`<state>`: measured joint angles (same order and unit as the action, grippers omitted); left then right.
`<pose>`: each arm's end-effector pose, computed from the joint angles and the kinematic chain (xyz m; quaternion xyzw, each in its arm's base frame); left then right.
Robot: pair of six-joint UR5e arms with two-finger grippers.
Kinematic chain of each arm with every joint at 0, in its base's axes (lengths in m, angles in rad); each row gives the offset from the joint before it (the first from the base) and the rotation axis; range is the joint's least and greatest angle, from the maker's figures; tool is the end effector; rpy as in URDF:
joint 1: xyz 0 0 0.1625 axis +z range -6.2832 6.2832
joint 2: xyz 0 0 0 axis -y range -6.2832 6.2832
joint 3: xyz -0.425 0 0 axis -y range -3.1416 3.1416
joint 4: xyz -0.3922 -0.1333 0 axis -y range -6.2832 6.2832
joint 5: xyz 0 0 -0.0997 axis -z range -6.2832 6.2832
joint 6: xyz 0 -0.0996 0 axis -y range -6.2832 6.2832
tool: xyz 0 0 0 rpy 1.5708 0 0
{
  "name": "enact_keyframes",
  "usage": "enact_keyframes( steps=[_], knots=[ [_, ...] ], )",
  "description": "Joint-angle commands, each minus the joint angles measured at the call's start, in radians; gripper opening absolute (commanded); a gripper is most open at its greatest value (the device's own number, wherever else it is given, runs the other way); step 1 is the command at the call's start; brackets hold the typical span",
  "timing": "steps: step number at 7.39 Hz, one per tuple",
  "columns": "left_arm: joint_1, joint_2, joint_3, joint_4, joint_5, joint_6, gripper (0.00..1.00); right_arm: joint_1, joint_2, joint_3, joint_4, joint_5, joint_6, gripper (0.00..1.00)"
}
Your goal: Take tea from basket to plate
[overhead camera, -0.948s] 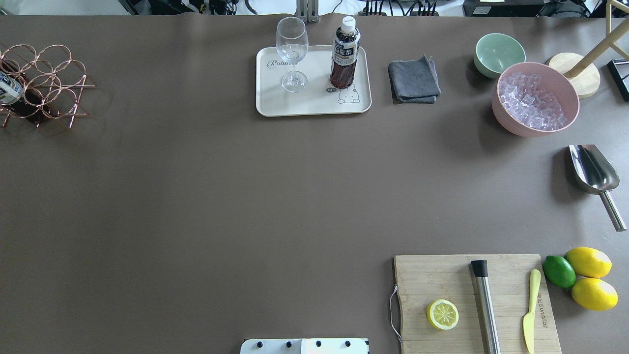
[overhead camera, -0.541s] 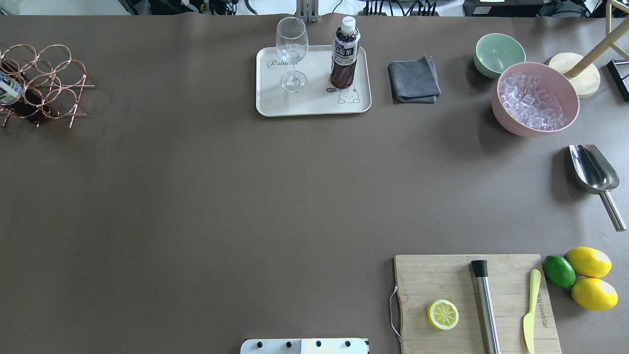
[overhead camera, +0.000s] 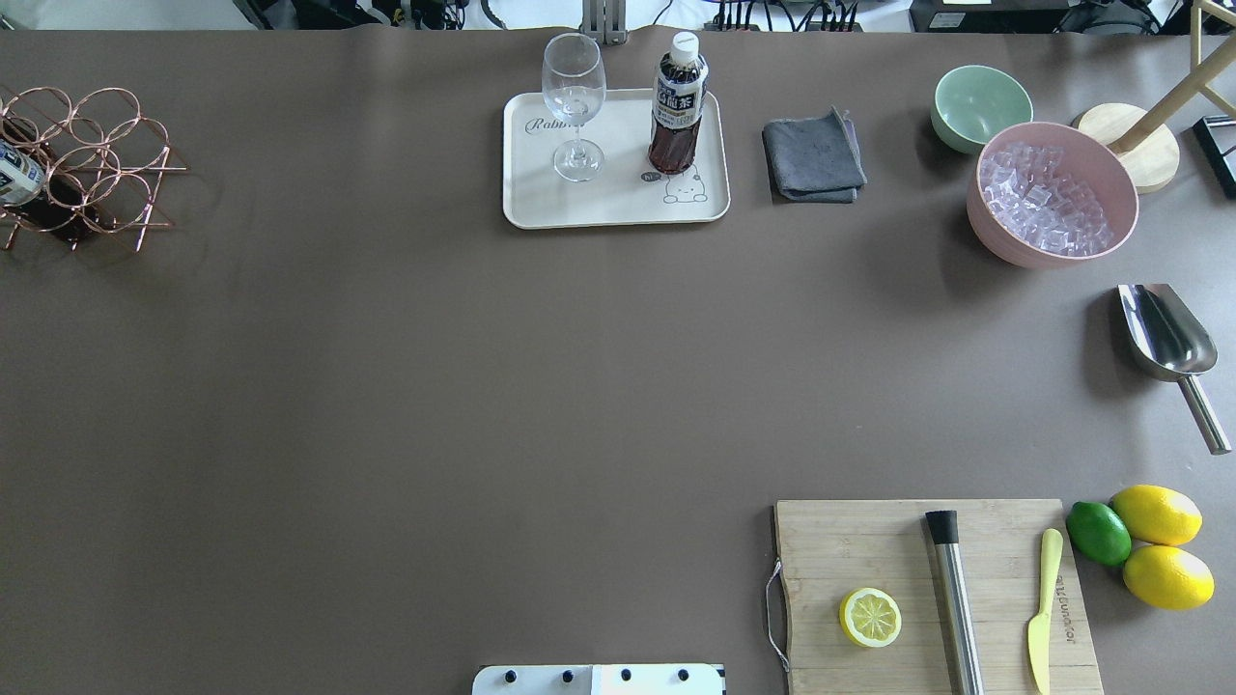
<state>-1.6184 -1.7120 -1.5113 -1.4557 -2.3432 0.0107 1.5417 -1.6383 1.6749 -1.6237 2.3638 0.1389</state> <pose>-0.0898 -0.5443 0.6259 -0.0045 0.3769 -0.0234 0.9259 0.0489 -0.4634 0.6437 -0.0399 -0.3842 0.0538 0.9208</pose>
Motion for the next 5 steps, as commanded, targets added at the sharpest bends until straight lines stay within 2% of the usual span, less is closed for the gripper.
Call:
enact_keyframes(
  steps=[1,5],
  knots=[
    [0.000,0.000,0.000,0.000,-0.001,0.000,0.98,0.000,0.000,0.000,-0.001,0.000,0.001,1.00],
    [0.000,0.011,0.003,0.001,-0.001,0.000,0.98,0.000,0.000,0.000,0.001,0.000,-0.001,1.00]
  ],
)
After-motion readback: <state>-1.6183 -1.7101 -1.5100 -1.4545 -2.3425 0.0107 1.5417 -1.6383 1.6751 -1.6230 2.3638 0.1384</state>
